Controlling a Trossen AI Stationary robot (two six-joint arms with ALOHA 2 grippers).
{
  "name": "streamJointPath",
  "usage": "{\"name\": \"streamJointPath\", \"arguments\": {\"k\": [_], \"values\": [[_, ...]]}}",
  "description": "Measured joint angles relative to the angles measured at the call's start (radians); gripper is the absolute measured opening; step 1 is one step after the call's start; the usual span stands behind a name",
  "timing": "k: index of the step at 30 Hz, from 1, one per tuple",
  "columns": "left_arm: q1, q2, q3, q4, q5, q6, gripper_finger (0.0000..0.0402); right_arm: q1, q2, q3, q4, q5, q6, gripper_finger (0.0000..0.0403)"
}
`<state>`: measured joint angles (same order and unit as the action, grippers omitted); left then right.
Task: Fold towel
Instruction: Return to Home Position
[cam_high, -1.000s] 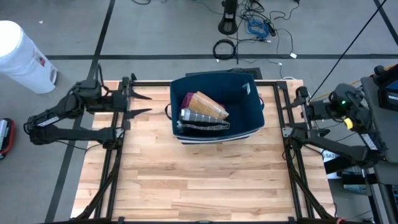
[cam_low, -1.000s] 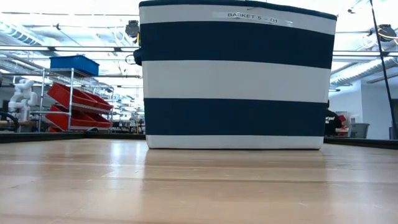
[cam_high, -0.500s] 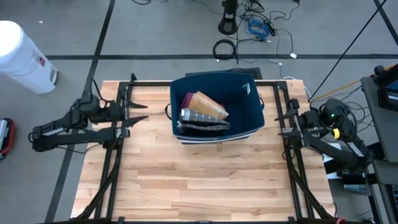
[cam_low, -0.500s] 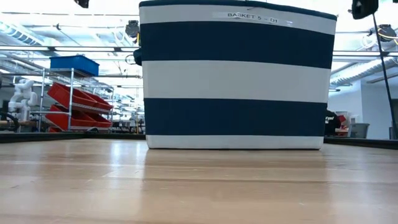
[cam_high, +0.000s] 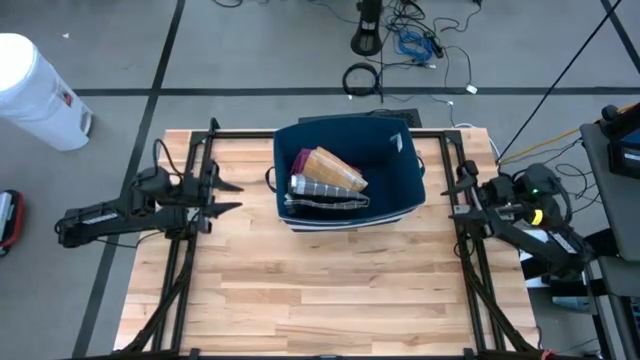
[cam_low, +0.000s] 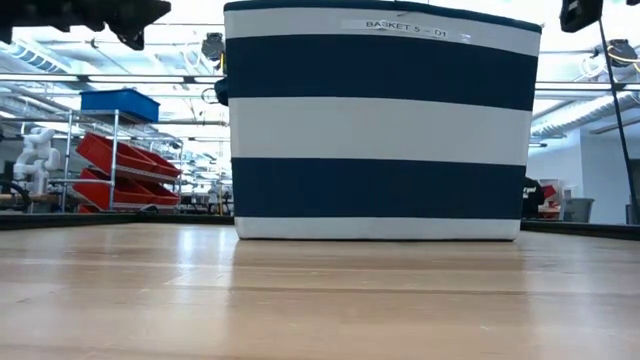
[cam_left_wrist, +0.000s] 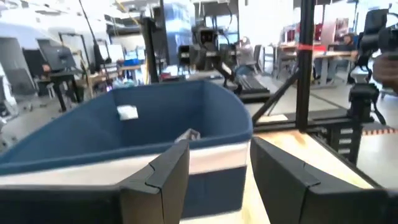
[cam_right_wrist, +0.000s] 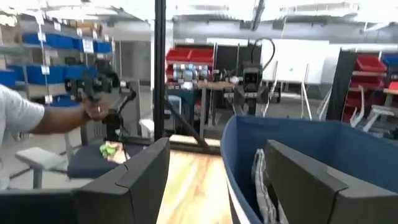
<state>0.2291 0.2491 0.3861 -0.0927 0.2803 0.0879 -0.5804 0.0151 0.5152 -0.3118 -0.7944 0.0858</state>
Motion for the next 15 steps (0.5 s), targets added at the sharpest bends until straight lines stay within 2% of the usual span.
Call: {"name": "streamJointPath", "arguments": {"k": [8,15], "values": [[-0.029,-0.005,-0.014,0.019,-0.007,0.019,0.0176,0.001,-0.009,-0.138,0.157,-0.024,0.008,0.0249],[-0.087,-0.005,-0.072,0.058,-0.05,0.021,0.0176,0.084,-0.009,-0.306,0.472,-0.024,0.072,0.0249]]}}
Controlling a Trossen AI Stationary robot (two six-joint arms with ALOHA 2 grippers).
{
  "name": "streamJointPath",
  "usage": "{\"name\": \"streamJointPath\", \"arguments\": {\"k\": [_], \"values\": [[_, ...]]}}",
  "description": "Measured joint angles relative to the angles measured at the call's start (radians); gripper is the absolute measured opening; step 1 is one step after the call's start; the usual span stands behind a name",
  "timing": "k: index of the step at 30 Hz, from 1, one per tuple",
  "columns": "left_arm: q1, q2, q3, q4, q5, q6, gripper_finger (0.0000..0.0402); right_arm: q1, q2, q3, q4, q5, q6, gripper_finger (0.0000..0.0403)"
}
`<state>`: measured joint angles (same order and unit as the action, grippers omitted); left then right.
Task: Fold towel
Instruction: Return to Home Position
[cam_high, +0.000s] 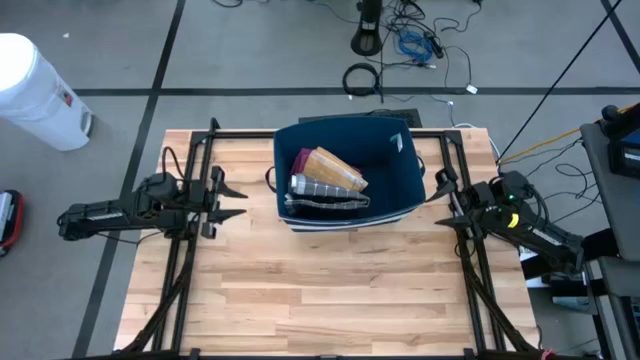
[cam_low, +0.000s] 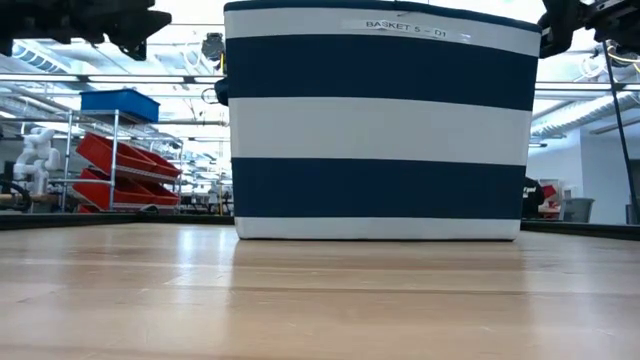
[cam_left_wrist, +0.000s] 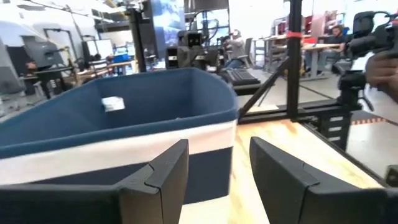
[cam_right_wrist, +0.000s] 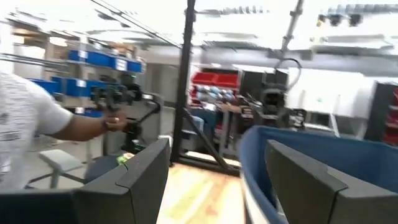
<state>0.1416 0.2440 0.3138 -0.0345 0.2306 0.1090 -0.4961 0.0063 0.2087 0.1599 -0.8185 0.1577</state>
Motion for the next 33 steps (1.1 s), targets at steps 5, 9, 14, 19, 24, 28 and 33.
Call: {"name": "streamJointPath", "arguments": {"k": [5,9,14,19,24,28,33], "values": [[-0.056,-0.001,0.0,0.036,0.026,-0.024,0.0176,0.116,0.0,-0.042,0.09,0.002,0.007,0.0249],[-0.107,-0.001,0.0,0.039,0.023,-0.024,0.0176,0.209,0.0,-0.073,0.093,0.019,-0.003,0.0249],[-0.165,0.0,0.0,0.023,-0.033,-0.002,0.0176,0.32,0.0,-0.123,0.101,0.047,-0.049,0.0249],[-0.208,0.0,0.0,0.016,-0.08,0.004,0.0176,0.407,0.0,-0.161,0.12,0.086,-0.086,0.0249],[-0.244,0.005,0.0,-0.009,-0.087,-0.007,0.0176,0.469,0.0,-0.173,0.12,0.111,-0.091,0.0249],[-0.266,0.005,-0.073,0.071,-0.089,-0.047,0.0176,0.508,0.0,-0.195,0.103,0.144,-0.075,0.0249],[-0.267,0.004,-0.246,0.256,-0.093,-0.112,0.0176,0.55,0.003,-0.197,0.029,0.2,-0.065,0.0249]]}}
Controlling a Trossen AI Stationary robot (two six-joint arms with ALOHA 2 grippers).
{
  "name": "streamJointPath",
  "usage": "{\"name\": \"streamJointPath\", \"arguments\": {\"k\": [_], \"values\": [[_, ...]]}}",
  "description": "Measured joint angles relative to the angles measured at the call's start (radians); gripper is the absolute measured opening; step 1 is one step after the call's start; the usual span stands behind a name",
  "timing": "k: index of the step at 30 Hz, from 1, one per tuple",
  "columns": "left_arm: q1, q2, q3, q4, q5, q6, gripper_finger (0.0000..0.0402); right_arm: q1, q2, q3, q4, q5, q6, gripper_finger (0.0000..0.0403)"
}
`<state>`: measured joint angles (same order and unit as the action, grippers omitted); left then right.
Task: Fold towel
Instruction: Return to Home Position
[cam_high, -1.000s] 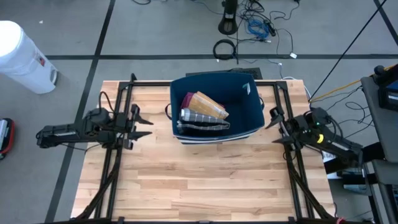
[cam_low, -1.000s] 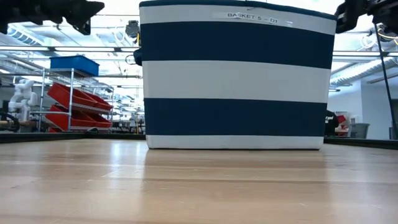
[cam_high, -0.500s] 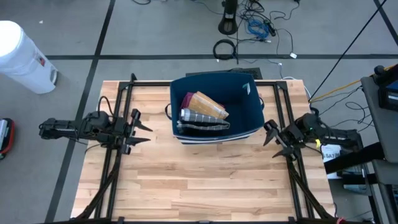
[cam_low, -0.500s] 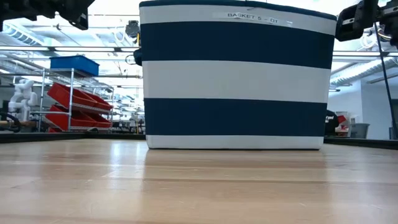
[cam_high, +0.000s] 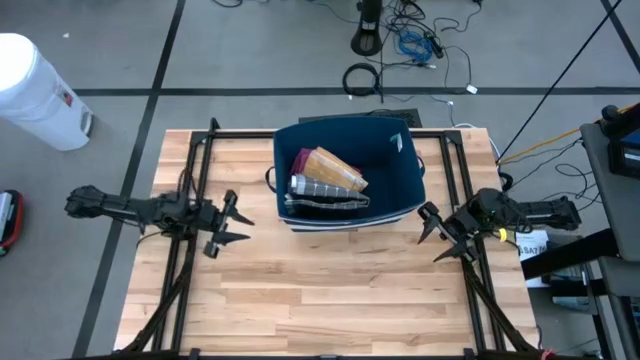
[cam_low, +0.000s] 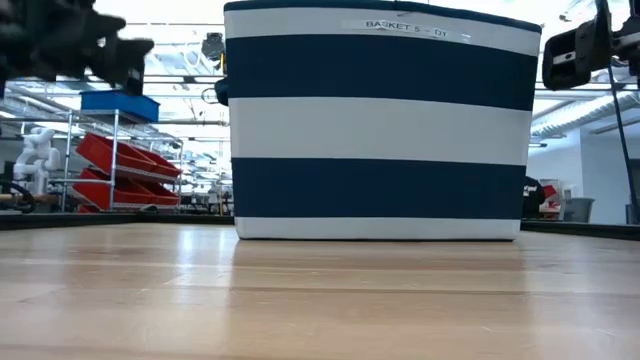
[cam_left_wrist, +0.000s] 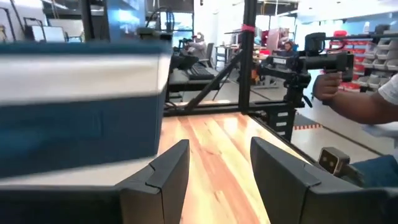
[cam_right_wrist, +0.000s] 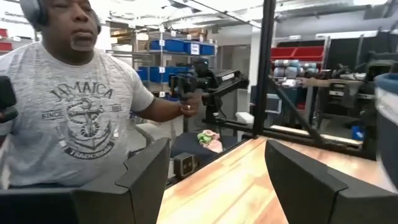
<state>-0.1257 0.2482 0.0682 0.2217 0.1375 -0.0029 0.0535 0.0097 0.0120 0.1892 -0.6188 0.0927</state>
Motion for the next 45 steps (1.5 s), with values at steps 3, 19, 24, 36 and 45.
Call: {"name": "streamJointPath", "arguments": {"k": [3,19,24,36,45], "values": [[0.0,0.0,-0.061,0.049,-0.023,-0.014,0.0176,0.022,0.0,0.0,-0.011,0.007,0.0,0.0249],[0.001,0.0,-0.06,0.038,-0.052,0.039,0.0176,0.03,0.0,0.0,-0.103,0.097,-0.063,0.0249],[0.001,0.0,-0.06,0.037,-0.052,0.038,0.0176,0.03,0.0,0.001,-0.106,0.096,-0.079,0.0249],[0.001,0.0,-0.06,0.034,-0.052,0.038,0.0176,0.03,0.003,0.002,-0.112,0.093,-0.078,0.0249],[0.001,0.0,-0.06,0.034,-0.052,0.035,0.0176,0.03,0.003,0.002,-0.112,0.094,-0.078,0.0249]]}}
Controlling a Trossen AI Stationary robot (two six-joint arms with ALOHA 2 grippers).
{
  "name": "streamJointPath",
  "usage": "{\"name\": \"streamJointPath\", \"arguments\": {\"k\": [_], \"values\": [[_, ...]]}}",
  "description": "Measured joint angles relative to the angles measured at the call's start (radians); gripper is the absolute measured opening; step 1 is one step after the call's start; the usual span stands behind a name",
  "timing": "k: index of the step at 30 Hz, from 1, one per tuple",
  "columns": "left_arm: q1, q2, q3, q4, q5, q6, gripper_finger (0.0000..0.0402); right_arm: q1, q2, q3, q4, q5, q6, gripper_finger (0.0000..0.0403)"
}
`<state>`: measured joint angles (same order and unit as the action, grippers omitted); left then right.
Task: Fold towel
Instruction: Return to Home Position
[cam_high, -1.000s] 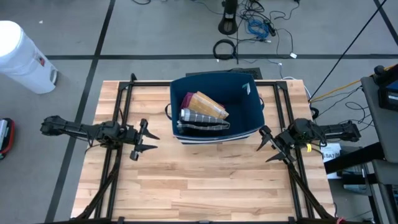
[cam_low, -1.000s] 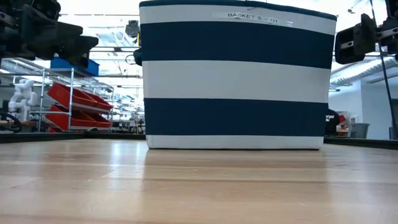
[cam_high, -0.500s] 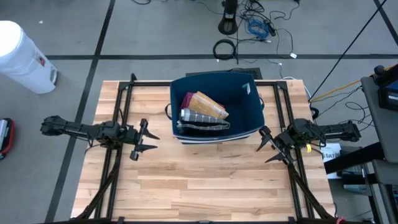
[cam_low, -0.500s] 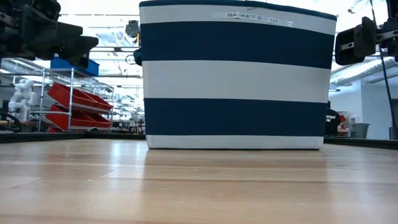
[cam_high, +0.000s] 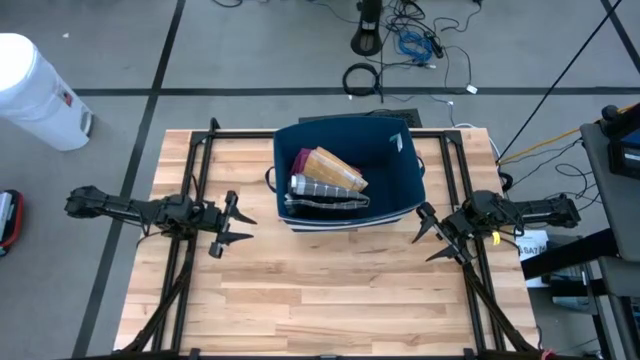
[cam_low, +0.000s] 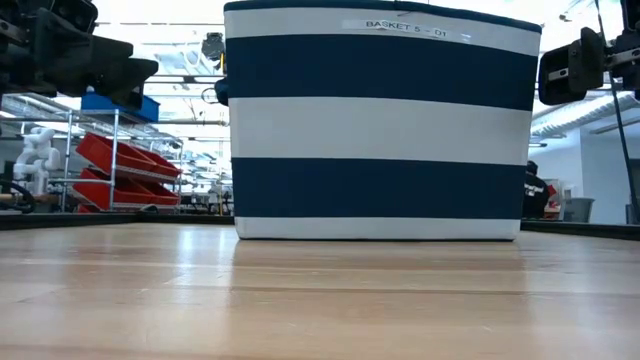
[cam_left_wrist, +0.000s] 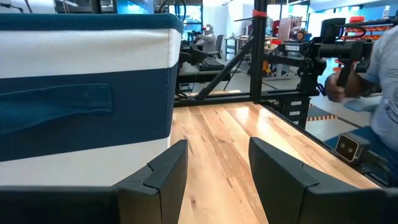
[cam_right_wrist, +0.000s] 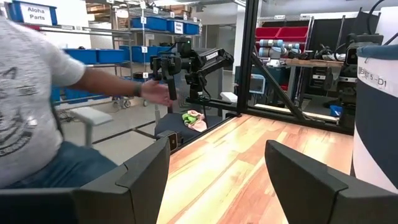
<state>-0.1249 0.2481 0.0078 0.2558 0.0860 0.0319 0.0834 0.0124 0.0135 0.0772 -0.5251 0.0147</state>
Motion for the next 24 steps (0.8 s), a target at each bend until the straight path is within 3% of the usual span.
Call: {"name": "streamJointPath", "arguments": {"k": [7,24], "values": [[0.0,0.0,0.0,0.0,0.0,0.0,0.0176,0.0,0.0,0.0,0.0,0.001,0.077,0.0249],[0.0,0.0,0.0,0.0,0.0,-0.002,0.0176,0.0,0.0,0.0,0.0,0.001,0.078,0.0249]]}}
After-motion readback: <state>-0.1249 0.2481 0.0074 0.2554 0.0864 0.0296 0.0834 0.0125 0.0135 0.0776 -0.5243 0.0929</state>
